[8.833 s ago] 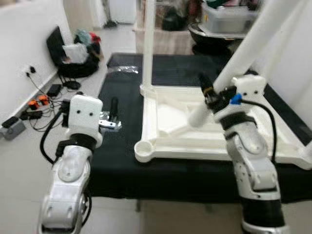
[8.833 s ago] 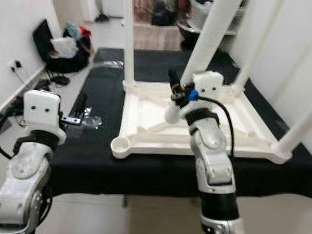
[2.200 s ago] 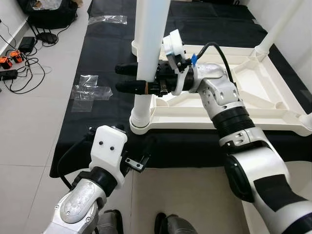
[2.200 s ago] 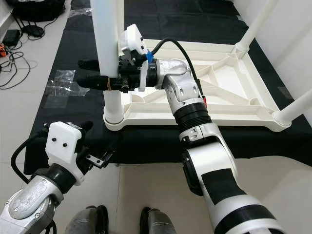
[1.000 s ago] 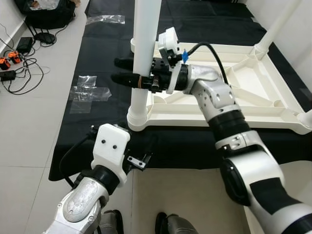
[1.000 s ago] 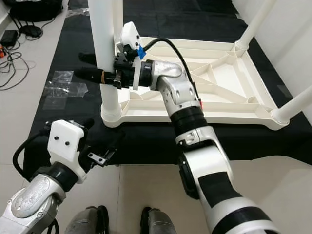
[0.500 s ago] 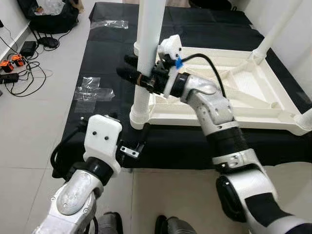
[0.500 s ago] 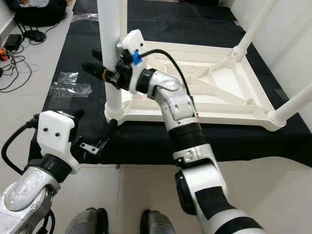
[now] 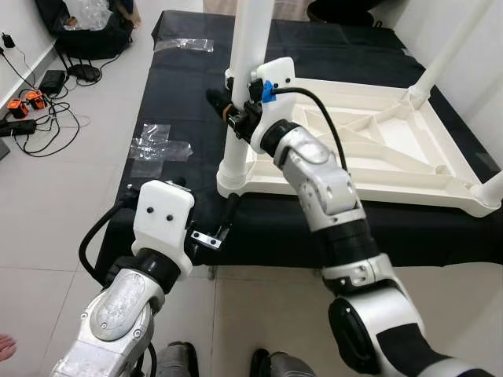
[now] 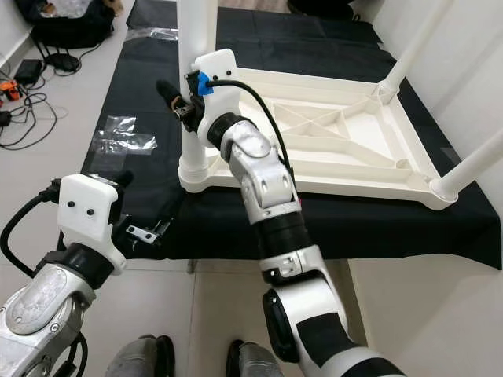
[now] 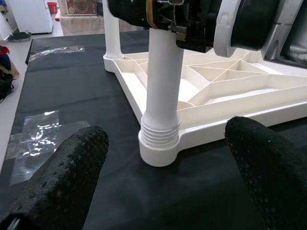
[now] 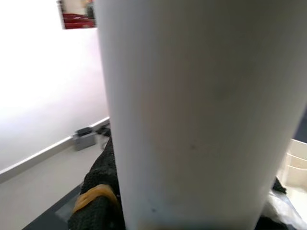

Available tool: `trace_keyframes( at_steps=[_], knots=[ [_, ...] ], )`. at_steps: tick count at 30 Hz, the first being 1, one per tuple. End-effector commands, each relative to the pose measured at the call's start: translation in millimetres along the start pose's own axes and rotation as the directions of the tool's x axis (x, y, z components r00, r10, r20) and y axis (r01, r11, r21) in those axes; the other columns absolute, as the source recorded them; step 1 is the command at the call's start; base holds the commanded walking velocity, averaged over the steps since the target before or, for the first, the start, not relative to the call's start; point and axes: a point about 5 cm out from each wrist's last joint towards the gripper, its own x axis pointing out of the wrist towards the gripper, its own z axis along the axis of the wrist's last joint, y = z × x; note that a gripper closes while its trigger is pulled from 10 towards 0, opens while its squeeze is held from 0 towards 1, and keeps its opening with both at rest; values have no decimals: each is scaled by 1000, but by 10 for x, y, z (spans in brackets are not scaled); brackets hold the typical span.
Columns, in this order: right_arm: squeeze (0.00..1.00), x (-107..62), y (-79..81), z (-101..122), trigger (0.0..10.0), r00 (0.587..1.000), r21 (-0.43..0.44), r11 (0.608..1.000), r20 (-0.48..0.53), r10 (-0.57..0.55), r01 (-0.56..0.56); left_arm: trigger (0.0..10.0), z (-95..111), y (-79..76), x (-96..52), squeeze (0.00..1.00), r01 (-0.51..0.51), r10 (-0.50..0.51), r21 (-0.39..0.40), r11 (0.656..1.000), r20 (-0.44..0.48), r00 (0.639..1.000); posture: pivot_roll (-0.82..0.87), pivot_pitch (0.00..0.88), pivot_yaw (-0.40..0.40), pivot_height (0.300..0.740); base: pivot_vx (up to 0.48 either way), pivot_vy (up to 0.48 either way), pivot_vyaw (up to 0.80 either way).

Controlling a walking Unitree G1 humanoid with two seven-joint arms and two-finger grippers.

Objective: Building children table

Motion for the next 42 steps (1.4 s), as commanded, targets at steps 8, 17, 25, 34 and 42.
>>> trace_keyframes(
  at_steps=[8,17,25,34,42],
  knots=[
    [0,-289,-265,-442,10000,931,-63,943,-154,-332,326,10000,-17,48,40,0,-12,12,18,1000,-3,1000,53,249,-114,740,0,0,0],
    [0,-372,-394,-520,10000,760,-84,782,-193,-621,617,10000,-37,3,27,0,-8,8,10,1000,-9,1000,56,250,-119,740,0,0,0],
    [0,-452,-531,-526,10000,560,-69,579,-186,-807,812,10000,-42,28,35,0,-13,13,13,1000,-9,1000,60,249,-117,740,0,0,0],
    [0,-440,-549,-539,10000,348,-31,360,-192,-918,933,10000,-52,-17,43,0,0,0,6,1000,-10,1000,63,249,-115,740,0,0,0],
    [0,-378,-562,-573,10000,249,2,255,-235,-940,967,10000,-49,-31,34,0,1,-1,3,1000,-10,1000,69,251,-120,740,0,0,0]
  ],
)
